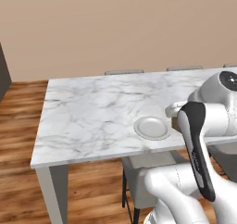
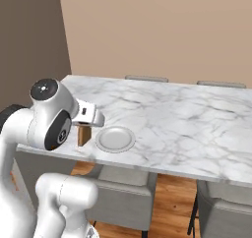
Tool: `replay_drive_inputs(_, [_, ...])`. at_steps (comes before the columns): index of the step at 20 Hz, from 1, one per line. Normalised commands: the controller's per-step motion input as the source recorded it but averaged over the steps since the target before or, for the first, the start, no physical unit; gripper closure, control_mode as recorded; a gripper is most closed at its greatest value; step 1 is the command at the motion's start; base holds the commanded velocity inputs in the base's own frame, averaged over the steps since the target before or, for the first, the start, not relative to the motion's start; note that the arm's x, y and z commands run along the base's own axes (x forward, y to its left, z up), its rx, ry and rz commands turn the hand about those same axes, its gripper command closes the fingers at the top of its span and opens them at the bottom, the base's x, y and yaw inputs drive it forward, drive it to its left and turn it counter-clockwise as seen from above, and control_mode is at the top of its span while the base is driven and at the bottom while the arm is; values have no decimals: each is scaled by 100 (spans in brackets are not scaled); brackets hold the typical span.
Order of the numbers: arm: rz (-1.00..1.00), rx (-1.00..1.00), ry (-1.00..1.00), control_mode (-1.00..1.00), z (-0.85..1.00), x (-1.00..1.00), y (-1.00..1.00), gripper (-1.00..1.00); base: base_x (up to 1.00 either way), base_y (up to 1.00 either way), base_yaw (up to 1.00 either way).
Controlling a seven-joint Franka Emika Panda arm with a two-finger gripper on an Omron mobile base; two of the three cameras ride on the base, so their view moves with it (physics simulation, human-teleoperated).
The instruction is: Start the toaster. Once the lever pops up, take the bread to the plate on the dining counter.
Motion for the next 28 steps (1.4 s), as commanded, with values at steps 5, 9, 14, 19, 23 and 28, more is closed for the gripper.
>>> replay_drive_inputs(5, [18,4,0,-100,-32,97,-3,100,0,0,0])
replay_drive_inputs(9, [7,0,-3,-100,-50,65,0,100,0,0,0])
replay_drive_inputs(14, [3,2,-8,-100,-57,45,-16,100,0,0,0])
replay_drive_inputs(19, [1,3,-12,-100,-50,18,-11,100,0,0,0])
replay_drive_inputs(23, [0,1,-6,-100,-39,17,0,100,0,0,0])
replay_drive_inputs(28, [0,0,-4,-100,-30,32,0,100,0,0,0])
